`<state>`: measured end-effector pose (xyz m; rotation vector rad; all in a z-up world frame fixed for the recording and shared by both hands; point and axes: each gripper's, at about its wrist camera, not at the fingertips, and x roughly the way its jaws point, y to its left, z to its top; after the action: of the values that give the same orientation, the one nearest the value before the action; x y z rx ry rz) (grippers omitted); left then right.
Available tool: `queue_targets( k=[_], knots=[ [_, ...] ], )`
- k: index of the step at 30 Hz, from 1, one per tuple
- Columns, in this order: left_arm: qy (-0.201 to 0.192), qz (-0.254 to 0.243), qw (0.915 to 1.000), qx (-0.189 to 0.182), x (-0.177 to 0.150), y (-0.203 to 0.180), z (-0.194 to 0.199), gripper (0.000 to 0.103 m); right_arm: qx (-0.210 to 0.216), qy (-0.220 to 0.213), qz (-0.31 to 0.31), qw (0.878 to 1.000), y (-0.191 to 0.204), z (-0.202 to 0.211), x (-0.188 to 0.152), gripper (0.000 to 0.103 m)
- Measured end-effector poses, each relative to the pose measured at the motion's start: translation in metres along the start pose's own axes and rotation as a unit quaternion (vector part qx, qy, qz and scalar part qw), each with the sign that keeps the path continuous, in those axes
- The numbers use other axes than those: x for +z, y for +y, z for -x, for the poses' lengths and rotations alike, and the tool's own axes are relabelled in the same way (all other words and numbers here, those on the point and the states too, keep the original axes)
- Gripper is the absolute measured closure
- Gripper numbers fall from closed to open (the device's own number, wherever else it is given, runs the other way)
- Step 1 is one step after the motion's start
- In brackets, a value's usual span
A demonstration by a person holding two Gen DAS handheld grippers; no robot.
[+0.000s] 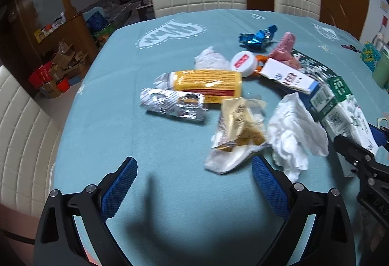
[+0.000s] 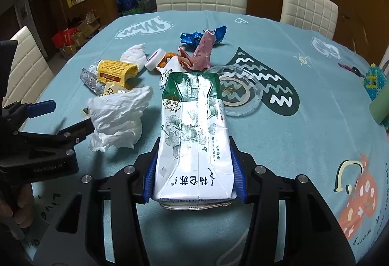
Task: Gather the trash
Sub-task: 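Grasp the white-green milk carton with the right tool while the left tool approaches the foil wrapper, then grasp the crumpled gold foil wrapper with the left tool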
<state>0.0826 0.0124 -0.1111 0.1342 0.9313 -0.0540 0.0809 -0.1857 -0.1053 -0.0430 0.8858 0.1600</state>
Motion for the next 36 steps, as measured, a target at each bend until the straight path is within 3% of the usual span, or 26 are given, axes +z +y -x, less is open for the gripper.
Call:
queue_targets(
  k=[12,14,15,19,36],
  knots=[
    [0.018,-0.014,0.9997,-0.006,0.012,-0.015,-0.019,0.013,0.009,0.004,-0.006,1.000,-0.006,-0.006,0.000,0.051],
    [0.025,-0.010,0.9994,-0.024,0.012,-0.014,-0.022,0.031,0.008,0.004,-0.006,1.000,-0.005,-0.005,0.000,0.051],
    [0.026,-0.005,0.9987,-0.043,0.012,-0.012,-0.020,0.046,0.008,0.004,-0.006,1.000,-0.005,-0.005,0.001,0.051],
    [0.012,-0.025,0.9981,-0.055,0.009,-0.013,-0.011,0.060,0.010,0.002,-0.002,1.000,-0.002,-0.003,0.002,0.051],
    [-0.040,0.008,0.9988,-0.025,-0.018,0.047,0.042,0.065,0.017,-0.041,0.041,0.998,0.042,0.034,0.007,0.051]
  ],
)
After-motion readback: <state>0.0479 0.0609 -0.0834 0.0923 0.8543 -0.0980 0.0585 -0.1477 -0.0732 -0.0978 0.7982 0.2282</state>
